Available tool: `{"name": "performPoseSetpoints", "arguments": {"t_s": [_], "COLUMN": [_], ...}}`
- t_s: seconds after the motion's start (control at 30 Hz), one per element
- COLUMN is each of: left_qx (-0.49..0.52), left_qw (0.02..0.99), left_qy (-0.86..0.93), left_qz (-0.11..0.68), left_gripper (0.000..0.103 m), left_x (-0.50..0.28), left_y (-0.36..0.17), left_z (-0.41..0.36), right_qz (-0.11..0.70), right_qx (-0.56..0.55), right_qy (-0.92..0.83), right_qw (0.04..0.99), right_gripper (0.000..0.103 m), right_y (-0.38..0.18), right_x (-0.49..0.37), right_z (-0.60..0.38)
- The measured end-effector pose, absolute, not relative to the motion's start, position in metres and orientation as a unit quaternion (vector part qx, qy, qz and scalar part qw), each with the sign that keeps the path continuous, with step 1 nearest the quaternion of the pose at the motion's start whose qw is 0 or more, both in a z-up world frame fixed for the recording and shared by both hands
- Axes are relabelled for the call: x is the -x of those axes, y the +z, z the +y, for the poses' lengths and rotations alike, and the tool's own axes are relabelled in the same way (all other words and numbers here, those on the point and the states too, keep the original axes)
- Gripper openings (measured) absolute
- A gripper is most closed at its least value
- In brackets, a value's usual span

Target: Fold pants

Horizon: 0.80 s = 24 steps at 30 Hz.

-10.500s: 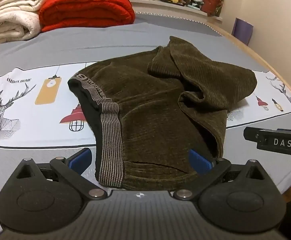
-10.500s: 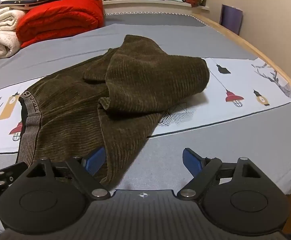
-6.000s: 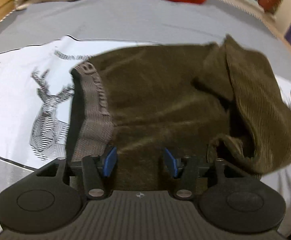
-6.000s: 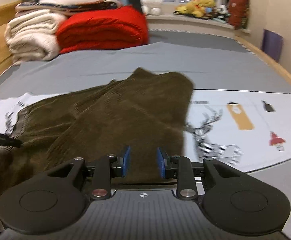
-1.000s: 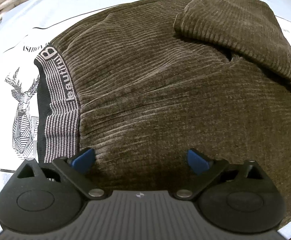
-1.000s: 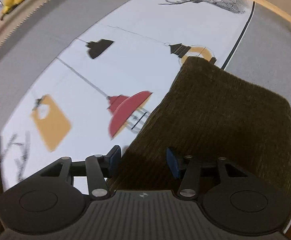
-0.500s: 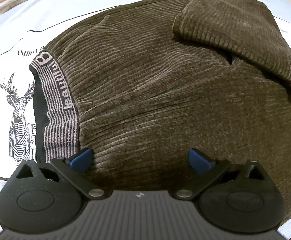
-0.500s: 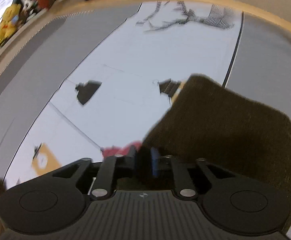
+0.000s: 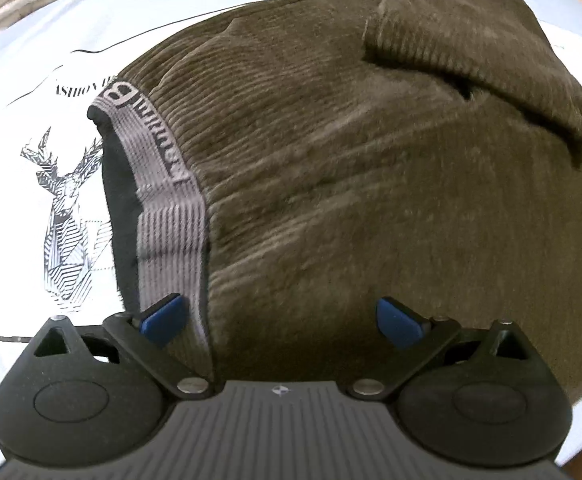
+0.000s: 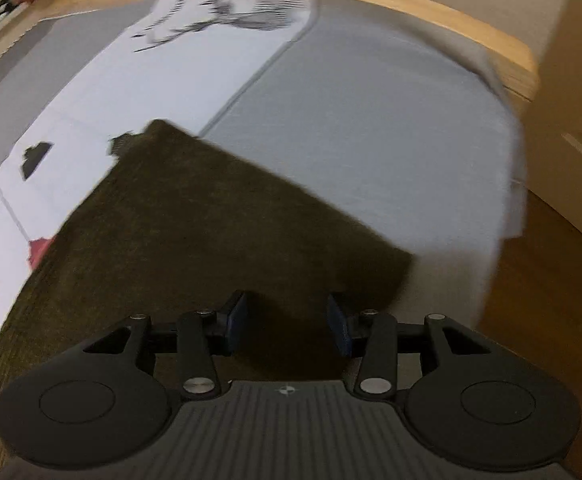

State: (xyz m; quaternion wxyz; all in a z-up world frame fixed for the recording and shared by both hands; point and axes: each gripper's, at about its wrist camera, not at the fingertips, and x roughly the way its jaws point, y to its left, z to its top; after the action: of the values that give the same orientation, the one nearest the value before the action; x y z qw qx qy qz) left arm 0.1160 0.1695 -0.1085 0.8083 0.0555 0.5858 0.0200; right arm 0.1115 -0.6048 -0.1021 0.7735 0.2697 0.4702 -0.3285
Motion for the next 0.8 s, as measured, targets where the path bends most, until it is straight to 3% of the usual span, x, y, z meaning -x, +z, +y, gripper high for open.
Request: {"name": "performPoseSetpoints", "arguments": {"t_s": [0.07, 0.13, 0.2, 0.27, 0.43, 0.53, 0.6, 0.63, 0.7, 0.8], "left_qx": [-0.050, -0.050, -0.012, 0.035, 0.076, 0.117, 0.138, 0.134, 0.129, 0.135], "left_qw": [0.810, 0.812, 0.818, 0.834, 0.861, 0.856, 0.819, 0.816, 0.818, 0.806], "left_qy": [0.004, 0.000, 0.007, 0.016, 0.009, 0.014, 0.042, 0.050, 0.053, 0.050], "left_qz": [0.584, 0.581, 0.575, 0.551, 0.502, 0.503, 0.556, 0.559, 0.558, 0.574], "left_gripper": [0.094, 0.078, 0.039, 0.025, 0.026, 0.032, 0.032, 0.035, 0.058, 0.062], "left_x": [-0.109, -0.103, -0.097, -0.086, -0.059, -0.049, -0.053, -0.055, -0.059, -0.065], "left_y": [-0.105, -0.098, -0.081, -0.056, -0.024, -0.050, -0.077, -0.082, -0.085, -0.093], "left_z": [0.177, 0.186, 0.206, 0.227, 0.259, 0.273, 0.278, 0.279, 0.279, 0.277], "right_qz": [0.458, 0.436, 0.400, 0.357, 0.293, 0.277, 0.271, 0.285, 0.317, 0.318], "right_qx": [-0.298, -0.314, -0.311, -0.305, -0.246, -0.189, -0.153, -0.139, -0.143, -0.158], "right_qy": [-0.329, -0.331, -0.319, -0.293, -0.181, -0.101, -0.069, -0.062, -0.060, -0.056], "right_qw": [0.770, 0.776, 0.801, 0.833, 0.906, 0.937, 0.948, 0.946, 0.936, 0.933], "right_gripper": [0.046, 0.046, 0.046, 0.046, 0.051, 0.054, 0.054, 0.054, 0.053, 0.053], "right_y": [-0.092, -0.075, -0.048, -0.017, 0.040, 0.048, 0.037, 0.029, 0.022, 0.019], "right_x": [-0.099, -0.089, -0.086, -0.079, -0.064, -0.057, -0.054, -0.056, -0.068, -0.080], "right_z": [-0.607, -0.601, -0.584, -0.559, -0.472, -0.419, -0.391, -0.380, -0.368, -0.359]}}
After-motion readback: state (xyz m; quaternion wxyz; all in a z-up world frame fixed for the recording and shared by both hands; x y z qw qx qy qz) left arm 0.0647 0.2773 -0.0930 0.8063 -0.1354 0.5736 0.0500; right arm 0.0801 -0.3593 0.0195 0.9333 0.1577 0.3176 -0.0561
